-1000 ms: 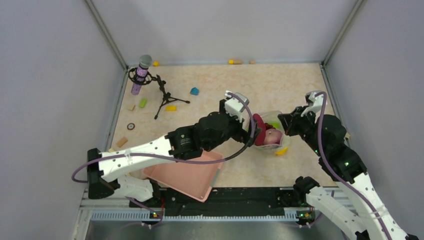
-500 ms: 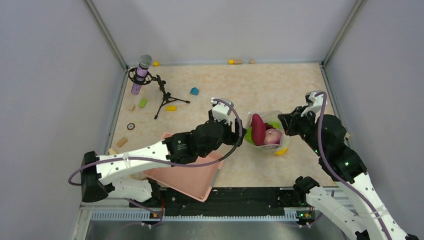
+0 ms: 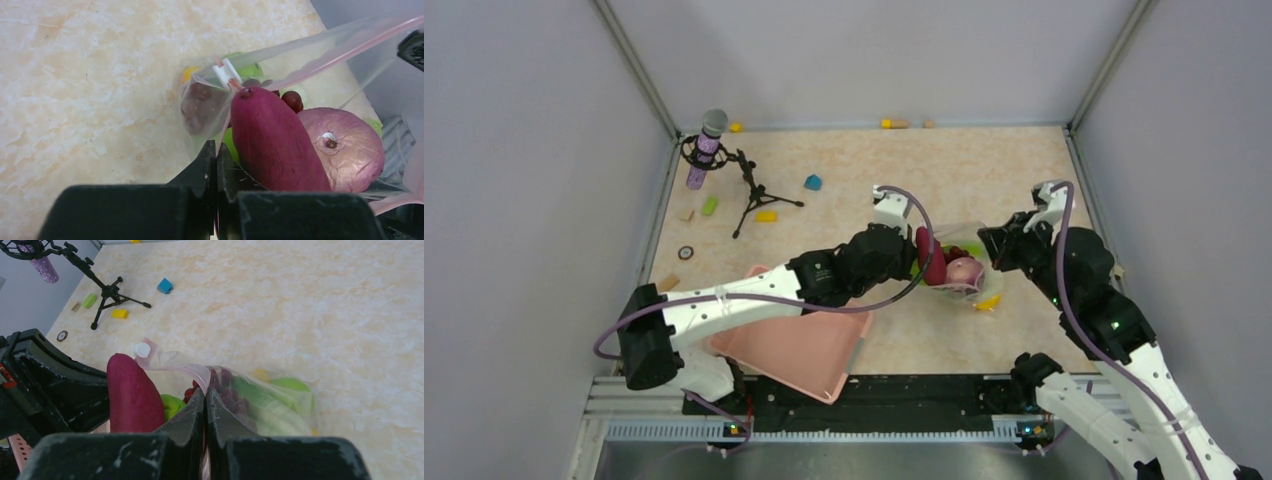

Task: Place the food in the zip-top bag and seal the zipper
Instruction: Adjust the zipper food storage bag at the center of the board.

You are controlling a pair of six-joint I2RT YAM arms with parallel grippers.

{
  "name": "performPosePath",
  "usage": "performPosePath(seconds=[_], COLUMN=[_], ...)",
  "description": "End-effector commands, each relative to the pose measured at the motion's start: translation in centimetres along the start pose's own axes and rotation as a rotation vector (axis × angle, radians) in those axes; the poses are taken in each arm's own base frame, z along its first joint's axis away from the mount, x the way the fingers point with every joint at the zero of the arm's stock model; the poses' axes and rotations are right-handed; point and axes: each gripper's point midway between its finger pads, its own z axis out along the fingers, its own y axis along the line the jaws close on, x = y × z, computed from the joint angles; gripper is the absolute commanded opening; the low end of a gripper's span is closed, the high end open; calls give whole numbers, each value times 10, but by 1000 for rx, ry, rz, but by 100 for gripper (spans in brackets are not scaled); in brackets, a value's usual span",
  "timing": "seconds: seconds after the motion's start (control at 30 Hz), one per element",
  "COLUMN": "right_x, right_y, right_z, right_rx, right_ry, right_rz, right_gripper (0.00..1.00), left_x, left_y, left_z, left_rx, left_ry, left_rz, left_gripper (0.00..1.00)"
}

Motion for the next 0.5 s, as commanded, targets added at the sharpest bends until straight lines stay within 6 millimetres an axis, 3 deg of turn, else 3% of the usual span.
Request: performPosePath(seconds=[0.0,0.2,0.33,0.47], right_x=[-17,-43,-82,-106], right_y=[3,23,26,25], right_z=[6,13,8,13], right_rx=[-3,-52,-15,30], right_ry=[-35,-6,-69,-87], right_rz=[-2,23,42,24], right_gripper=[0,0,0,0], left_x=[-48,-79,-101,-128], left_y=[-27,-45,-52,-49], left_z=[-21,-36,-44,-56], left_rx=[108,173,187,152], left_ry=[-98,-146,-193,-261], left_rz=[-55,-59,-73,-107], left_gripper=[0,0,0,0])
